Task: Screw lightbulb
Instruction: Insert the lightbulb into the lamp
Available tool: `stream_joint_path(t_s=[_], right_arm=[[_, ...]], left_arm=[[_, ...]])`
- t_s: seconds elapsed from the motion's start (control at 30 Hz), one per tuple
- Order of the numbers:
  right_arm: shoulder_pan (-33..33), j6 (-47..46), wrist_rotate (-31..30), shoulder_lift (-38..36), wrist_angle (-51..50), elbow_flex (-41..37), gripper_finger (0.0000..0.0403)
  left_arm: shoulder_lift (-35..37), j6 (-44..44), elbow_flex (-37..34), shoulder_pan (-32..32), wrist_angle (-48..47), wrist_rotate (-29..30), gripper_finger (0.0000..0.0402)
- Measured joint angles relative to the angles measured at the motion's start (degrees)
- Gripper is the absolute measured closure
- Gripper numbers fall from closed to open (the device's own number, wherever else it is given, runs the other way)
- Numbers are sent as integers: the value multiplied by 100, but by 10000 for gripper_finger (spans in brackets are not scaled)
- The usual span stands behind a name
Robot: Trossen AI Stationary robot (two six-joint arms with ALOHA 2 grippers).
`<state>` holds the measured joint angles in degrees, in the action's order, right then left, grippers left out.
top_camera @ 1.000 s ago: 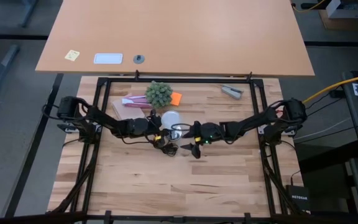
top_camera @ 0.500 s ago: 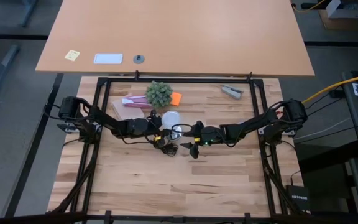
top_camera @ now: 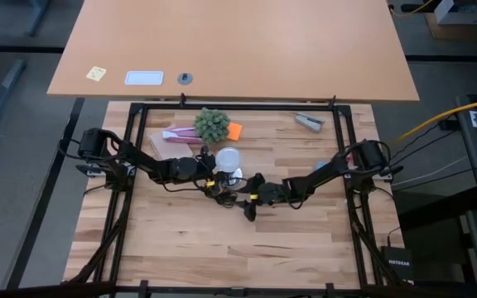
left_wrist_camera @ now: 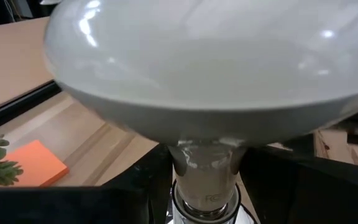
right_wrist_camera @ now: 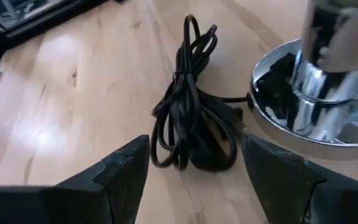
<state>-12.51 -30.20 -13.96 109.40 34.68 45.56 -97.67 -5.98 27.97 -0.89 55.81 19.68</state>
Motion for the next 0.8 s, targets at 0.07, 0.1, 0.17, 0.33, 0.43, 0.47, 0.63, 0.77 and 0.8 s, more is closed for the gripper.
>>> stream_joint_path(t_s=[0.07,0.1,0.17,0.33,0.43,0.47,0.63,0.77,0.8], right_arm=[[-27,1,20,174,-20,165,143],[-28,0,26,247,-20,248,143],[-29,0,44,378,-20,400,143],[-27,0,-30,562,-306,575,143],[-27,-21,-247,568,-537,590,143],[-27,-89,-298,568,-630,590,143],[-27,-262,-457,568,-846,592,155],[-25,-262,-460,568,-859,592,195],[-27,-264,-457,568,-865,592,208]], left_arm=[[0,0,0,0,0,0,251],[0,0,0,0,0,0,251],[0,0,0,0,0,0,251],[0,0,0,0,-2,0,251],[0,-2,0,0,-9,0,251],[0,0,0,1,-9,0,251],[0,-2,0,0,-24,0,251],[0,-1,0,2,-28,0,251],[0,-2,0,1,-28,0,251]])
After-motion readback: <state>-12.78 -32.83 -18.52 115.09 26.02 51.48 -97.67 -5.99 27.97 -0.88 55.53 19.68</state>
